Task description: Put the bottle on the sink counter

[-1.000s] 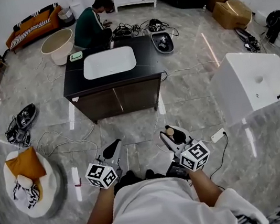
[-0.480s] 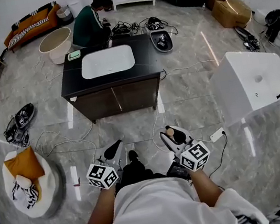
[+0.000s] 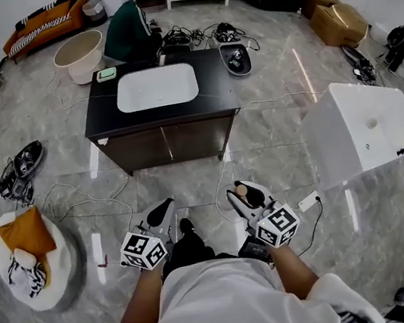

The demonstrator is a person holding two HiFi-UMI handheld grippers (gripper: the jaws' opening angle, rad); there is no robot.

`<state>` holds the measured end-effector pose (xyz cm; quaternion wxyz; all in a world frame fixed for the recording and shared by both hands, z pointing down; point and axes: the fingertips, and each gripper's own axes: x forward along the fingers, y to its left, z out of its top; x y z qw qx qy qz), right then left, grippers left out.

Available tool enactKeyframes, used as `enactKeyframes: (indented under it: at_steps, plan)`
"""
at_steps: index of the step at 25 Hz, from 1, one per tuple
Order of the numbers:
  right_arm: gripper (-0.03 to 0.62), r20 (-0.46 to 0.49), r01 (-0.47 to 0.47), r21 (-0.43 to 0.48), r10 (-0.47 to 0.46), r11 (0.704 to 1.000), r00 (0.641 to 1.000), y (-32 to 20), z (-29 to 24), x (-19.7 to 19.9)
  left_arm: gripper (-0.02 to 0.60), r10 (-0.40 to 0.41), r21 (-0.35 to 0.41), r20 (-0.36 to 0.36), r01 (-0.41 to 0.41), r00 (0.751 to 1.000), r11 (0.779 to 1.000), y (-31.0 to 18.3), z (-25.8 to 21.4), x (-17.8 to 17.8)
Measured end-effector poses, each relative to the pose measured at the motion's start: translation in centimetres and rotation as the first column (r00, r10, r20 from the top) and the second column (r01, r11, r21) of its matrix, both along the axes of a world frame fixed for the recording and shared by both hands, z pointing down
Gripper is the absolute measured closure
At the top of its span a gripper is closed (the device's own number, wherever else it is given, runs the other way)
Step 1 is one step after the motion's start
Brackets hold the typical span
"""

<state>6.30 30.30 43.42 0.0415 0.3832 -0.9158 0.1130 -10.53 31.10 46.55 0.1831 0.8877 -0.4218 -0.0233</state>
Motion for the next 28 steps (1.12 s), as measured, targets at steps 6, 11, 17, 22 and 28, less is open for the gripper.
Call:
enactKeyframes:
  at_steps: [6, 11, 17, 22, 28]
  plan:
    - [0.456, -0.005, 0.028, 0.002, -0.028, 1.000, 1.000, -4.4, -0.3, -2.3, 0.554, -0.012, -0.006, -0.014, 0.012, 1.000, 1.000, -4.7, 0.2, -2.0]
    - [0.456, -0.006, 0.039, 0.003, -0.039, 0.999, 0.999, -9.0, -1.2, -3.7, 0.554, -0.015, 0.003, -0.027, 0.015, 1.000, 1.000, -9.7, -0.7, -3.2]
    - [0.456, -0.007, 0.025, -0.004, -0.026, 1.000, 1.000, -14.9, -1.3, -5.5, 0.554, -0.002, -0.002, -0.037, 0.002, 0.999, 1.000, -15.2, -0.6, -4.9]
    - [0.456, 0.004, 0.001, -0.002, -0.001, 1.000, 1.000, -18.6, -1.6, -6.8, 0.554, 0.019, -0.008, -0.043, -0.020, 0.999, 1.000, -18.6, -0.2, -6.3]
    - [0.456, 0.013, -0.037, -0.003, 0.037, 0.999, 0.999, -22.2, -1.6, -7.2, 0.554, 0.038, -0.013, -0.050, -0.039, 0.998, 0.999, -22.7, 0.4, -7.4]
